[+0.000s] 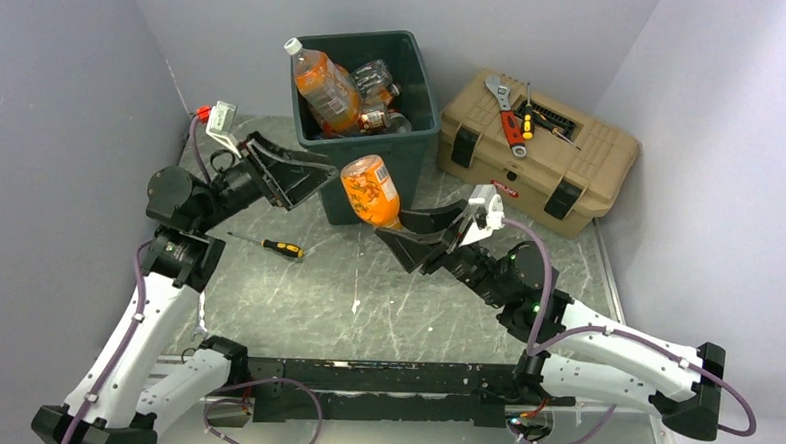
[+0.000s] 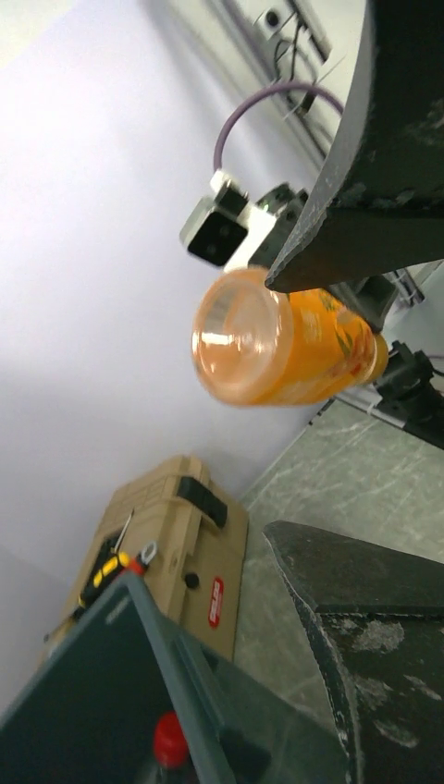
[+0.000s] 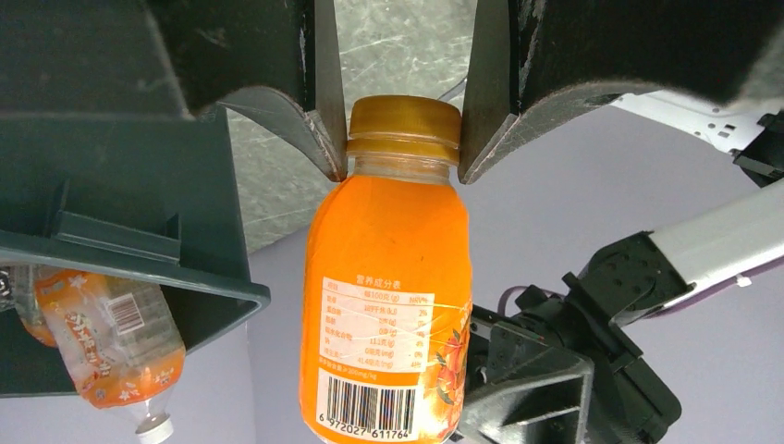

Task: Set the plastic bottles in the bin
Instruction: Pick up the plastic bottle at the center of the board, then place the plastic bottle in the trash bin.

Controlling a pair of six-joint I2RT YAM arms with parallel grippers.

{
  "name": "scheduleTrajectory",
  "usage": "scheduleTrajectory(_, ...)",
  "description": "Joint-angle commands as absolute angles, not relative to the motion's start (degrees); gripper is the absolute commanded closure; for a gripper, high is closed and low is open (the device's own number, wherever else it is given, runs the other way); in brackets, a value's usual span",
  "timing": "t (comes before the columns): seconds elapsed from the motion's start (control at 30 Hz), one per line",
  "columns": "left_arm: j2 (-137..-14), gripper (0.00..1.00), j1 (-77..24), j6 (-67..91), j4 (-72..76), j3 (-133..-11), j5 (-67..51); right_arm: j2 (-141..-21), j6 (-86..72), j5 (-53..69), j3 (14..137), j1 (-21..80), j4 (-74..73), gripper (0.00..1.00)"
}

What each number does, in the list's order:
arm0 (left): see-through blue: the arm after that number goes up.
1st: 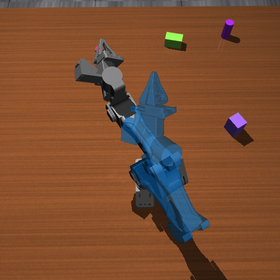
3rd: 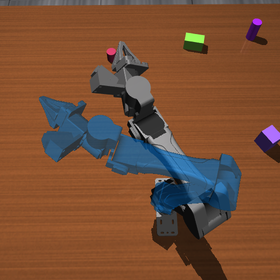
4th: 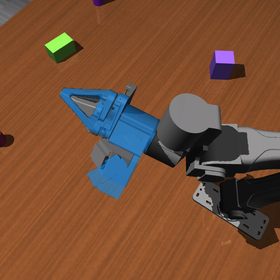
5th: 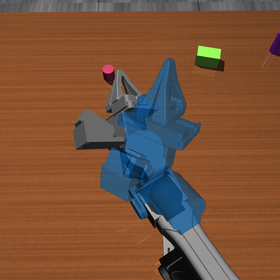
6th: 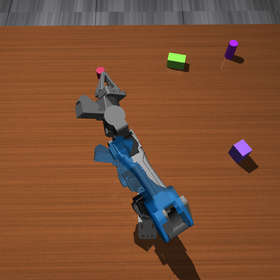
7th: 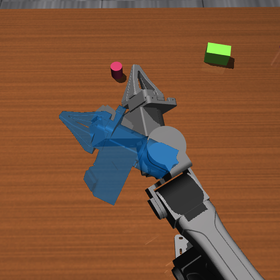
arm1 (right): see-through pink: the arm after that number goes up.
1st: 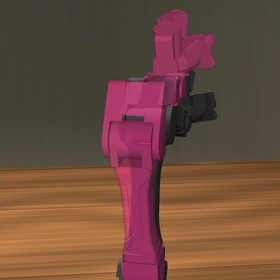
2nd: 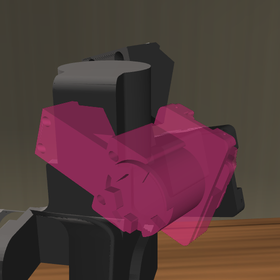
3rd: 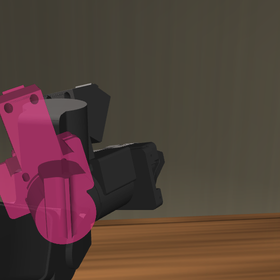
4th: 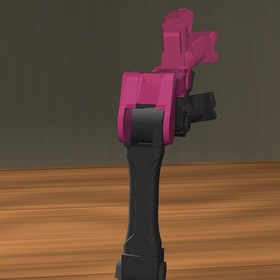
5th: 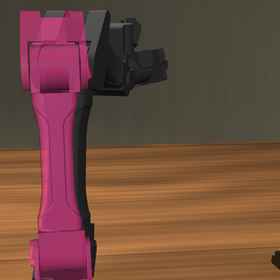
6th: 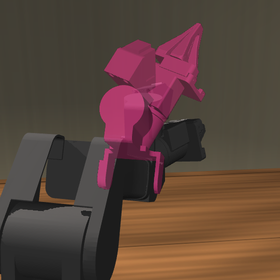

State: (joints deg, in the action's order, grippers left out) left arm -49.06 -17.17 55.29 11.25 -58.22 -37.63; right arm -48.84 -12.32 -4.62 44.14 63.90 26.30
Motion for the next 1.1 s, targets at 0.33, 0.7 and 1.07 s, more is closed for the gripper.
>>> scheduleTrajectory(0.33,-52.81,0.00,-34.87,40.57,8.73,-63.30,-35.80,-55.09,-16.60,-0.76,48.42,63.98,33.29,1.00)
scheduleTrajectory(0.7,-55.72,0.15,-35.59,37.43,6.90,-65.06,-34.25,-51.80,-14.43,-0.34,47.98,63.98,30.88,1.00)
scheduleTrajectory(1.07,-64.45,0.94,-35.86,27.39,0.74,-81.94,-25.17,-43.61,-13.86,-5.51,49.21,63.98,15.33,0.00)
